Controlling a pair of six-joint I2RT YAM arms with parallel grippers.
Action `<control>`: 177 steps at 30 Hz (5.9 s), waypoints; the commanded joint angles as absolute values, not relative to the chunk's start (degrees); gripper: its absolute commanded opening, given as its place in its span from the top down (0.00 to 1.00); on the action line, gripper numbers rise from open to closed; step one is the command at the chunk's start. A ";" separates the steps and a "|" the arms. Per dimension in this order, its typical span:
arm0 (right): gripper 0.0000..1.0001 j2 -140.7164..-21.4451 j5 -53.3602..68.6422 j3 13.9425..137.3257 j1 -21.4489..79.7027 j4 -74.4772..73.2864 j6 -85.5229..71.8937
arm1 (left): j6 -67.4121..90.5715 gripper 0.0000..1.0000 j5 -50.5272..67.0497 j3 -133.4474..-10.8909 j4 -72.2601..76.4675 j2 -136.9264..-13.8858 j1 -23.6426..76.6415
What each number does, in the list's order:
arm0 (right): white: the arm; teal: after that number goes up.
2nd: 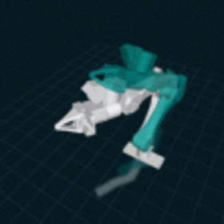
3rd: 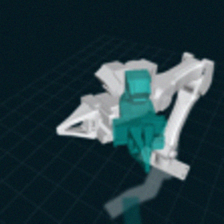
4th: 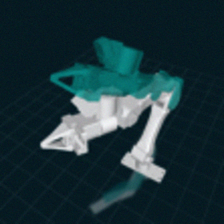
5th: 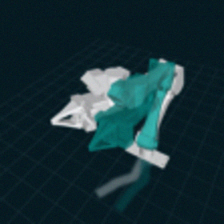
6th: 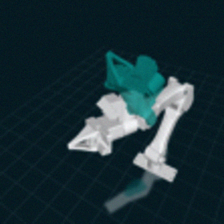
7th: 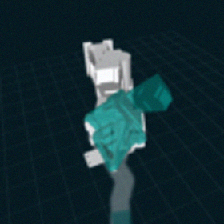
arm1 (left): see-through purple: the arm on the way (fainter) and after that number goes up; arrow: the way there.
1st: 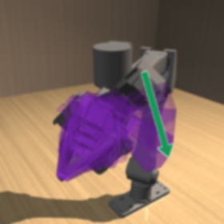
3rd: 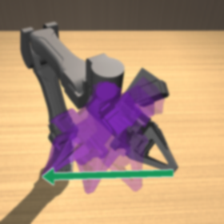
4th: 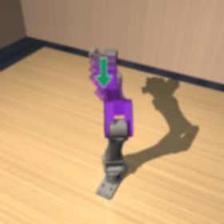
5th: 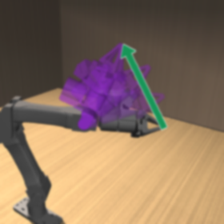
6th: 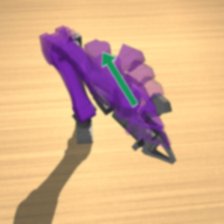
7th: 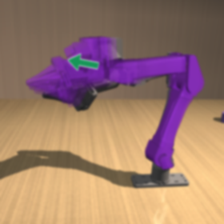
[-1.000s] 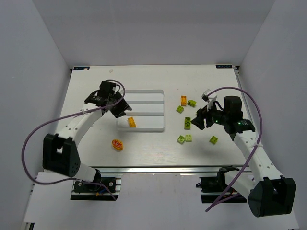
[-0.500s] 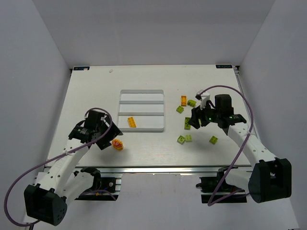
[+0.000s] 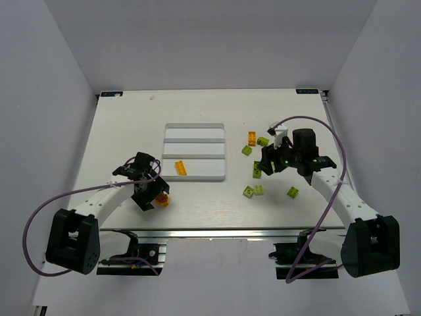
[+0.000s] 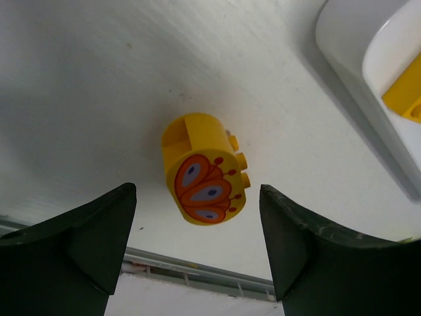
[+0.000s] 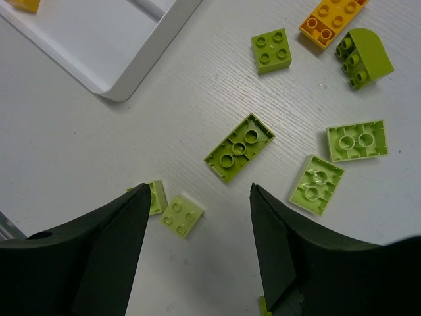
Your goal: Sort the legos into containers by color
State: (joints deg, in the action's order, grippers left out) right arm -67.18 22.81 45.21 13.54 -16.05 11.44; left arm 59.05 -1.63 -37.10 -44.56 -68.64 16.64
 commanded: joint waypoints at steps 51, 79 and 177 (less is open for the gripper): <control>0.11 -87.16 19.26 67.39 15.03 -16.61 15.12 | 42.83 0.10 5.00 -64.68 -38.32 -82.27 17.40; 0.35 -125.94 0.44 98.79 18.72 -29.88 -5.63 | 16.44 0.07 4.31 -43.95 -17.31 -49.92 16.52; 0.35 -122.78 5.53 94.48 14.24 -35.85 53.35 | 14.59 0.29 13.98 -42.71 -15.03 -48.60 17.05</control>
